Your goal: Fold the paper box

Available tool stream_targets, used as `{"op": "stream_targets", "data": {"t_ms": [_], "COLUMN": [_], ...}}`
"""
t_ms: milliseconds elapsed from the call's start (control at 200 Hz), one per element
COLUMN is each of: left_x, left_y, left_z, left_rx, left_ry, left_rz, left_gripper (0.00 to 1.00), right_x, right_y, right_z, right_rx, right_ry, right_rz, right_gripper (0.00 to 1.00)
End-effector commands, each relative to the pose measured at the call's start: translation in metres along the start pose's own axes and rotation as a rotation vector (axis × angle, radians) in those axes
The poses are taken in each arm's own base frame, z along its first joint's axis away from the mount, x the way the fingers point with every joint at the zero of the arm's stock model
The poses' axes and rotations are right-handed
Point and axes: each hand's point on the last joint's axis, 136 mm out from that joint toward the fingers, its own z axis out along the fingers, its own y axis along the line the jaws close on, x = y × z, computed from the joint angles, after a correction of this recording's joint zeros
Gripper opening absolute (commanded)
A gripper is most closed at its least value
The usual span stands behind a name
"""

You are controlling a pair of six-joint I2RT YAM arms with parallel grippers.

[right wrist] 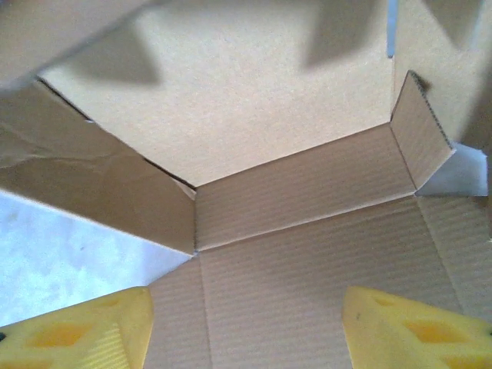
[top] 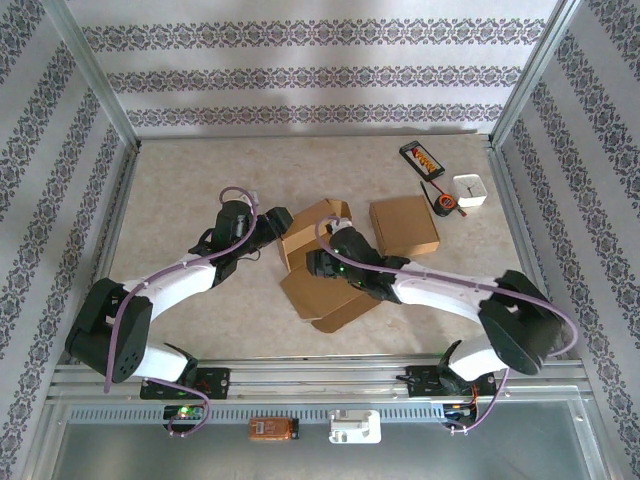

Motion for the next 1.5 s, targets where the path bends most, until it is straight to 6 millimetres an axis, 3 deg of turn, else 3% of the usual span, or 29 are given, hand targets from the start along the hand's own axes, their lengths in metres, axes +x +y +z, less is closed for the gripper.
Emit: {"op": "stream_targets", "data": {"t_ms": [0,140,220,370,495,605,715,1004,1204,1494], "left_x": [-0.002,-0.003,-0.006,-0.015,-0.020,-0.019,-0.015,0.000,0.008,0.018], "left_y": [-0.009,-0.011,-0.015,-0.022,-0.025,-0.026,-0.024,-0.020,-0.016,-0.008], "left_z": [-0.004,-0.006,-0.009,-0.022,-0.038,-0.050,-0.057,-0.052,-0.043,-0.027], "left_rx": [0.028,0.024,0.019,-0.004,-0.030,-0.039,-0.053,-0.058,-0.077,-0.080], "left_ry": [-0.029,-0.027,-0.027,-0.052,-0.072,-0.071,-0.052,0.019,0.059,0.106], "left_rz": [0.041,0.064,0.096,0.155,0.206,0.227,0.238,0.250,0.277,0.280], "left_gripper": [0.62,0.63,0.65,0.69,0.73,0.75,0.77,0.80,0.80,0.74], "right_x": [-0.003,-0.037,-0.058,-0.102,-0.123,-0.128,-0.132,-0.122,-0.101,-0.086], "right_y": [0.007,0.002,-0.003,-0.045,-0.072,-0.104,-0.122,-0.134,-0.125,-0.089], "right_z": [-0.022,-0.057,-0.071,-0.077,-0.071,-0.060,-0.052,-0.008,0.014,0.027], "right_rx": [-0.037,-0.008,0.001,0.040,0.027,0.138,0.166,0.120,-0.022,-0.304], "right_ry": [-0.027,-0.169,-0.266,-0.324,-0.301,-0.262,-0.237,-0.098,0.047,0.071], "right_rz": [-0.076,-0.267,-0.416,-0.418,-0.410,-0.435,-0.453,-0.611,-0.781,-0.835], "right_gripper": [0.68,0.81,0.80,0.67,0.72,0.78,0.79,0.79,0.79,0.75]}}
